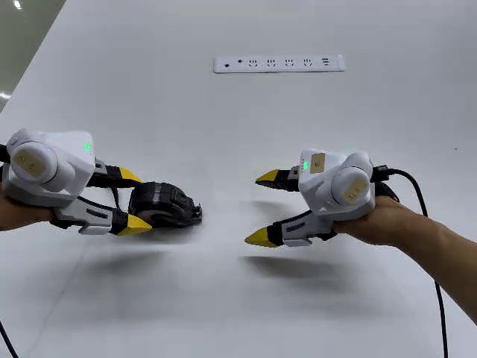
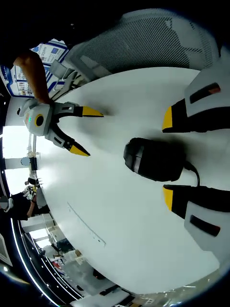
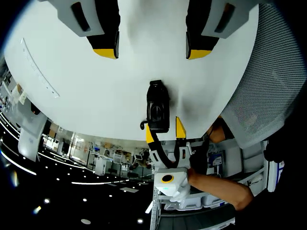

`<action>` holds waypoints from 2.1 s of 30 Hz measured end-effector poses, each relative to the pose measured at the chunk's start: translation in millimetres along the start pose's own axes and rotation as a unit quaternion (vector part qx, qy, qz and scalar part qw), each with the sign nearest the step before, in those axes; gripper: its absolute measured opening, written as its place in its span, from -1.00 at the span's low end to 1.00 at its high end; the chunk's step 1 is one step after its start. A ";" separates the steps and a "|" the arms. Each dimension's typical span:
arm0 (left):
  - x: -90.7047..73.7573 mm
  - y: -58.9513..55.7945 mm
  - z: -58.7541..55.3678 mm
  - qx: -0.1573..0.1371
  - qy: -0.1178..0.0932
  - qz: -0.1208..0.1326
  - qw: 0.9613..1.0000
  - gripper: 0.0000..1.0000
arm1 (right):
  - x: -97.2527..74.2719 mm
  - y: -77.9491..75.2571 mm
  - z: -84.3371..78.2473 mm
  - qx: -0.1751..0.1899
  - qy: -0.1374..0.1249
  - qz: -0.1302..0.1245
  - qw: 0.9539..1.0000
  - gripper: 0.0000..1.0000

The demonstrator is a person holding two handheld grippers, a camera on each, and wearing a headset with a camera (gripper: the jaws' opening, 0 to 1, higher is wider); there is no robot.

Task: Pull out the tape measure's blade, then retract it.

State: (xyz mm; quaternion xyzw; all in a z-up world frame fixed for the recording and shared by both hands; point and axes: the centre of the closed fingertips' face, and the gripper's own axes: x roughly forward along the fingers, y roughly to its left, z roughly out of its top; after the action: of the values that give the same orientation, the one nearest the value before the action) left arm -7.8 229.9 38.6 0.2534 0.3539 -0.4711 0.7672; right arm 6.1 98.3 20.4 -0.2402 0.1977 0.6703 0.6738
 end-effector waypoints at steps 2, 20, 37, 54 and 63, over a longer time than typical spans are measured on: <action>1.2 0.4 -0.5 0.005 0.004 -0.003 1.000 -0.29 | 5.1 -0.4 2.3 -0.003 -0.001 0.006 1.000 0.05; 11.2 1.5 -6.3 0.024 0.033 -0.034 0.999 -0.44 | 46.5 1.5 23.1 -0.032 -0.005 0.055 0.998 -0.32; 12.4 2.4 -6.9 0.025 0.024 -0.034 0.999 -0.50 | 73.2 7.0 27.3 -0.034 0.001 0.075 0.997 -0.62; 13.1 2.0 -7.8 0.018 0.021 -0.035 0.999 -0.51 | 79.3 7.1 24.5 -0.053 0.008 0.072 0.996 -0.81; 13.0 2.1 -7.9 0.017 0.021 -0.037 0.999 -0.51 | 78.4 6.7 23.9 -0.061 0.013 0.072 0.995 -0.84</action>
State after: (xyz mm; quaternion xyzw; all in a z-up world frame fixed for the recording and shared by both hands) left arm -4.3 229.3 23.6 0.2630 0.3710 -0.4998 0.7372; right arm -0.1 175.7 -6.9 -0.2744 0.1817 0.7246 0.6055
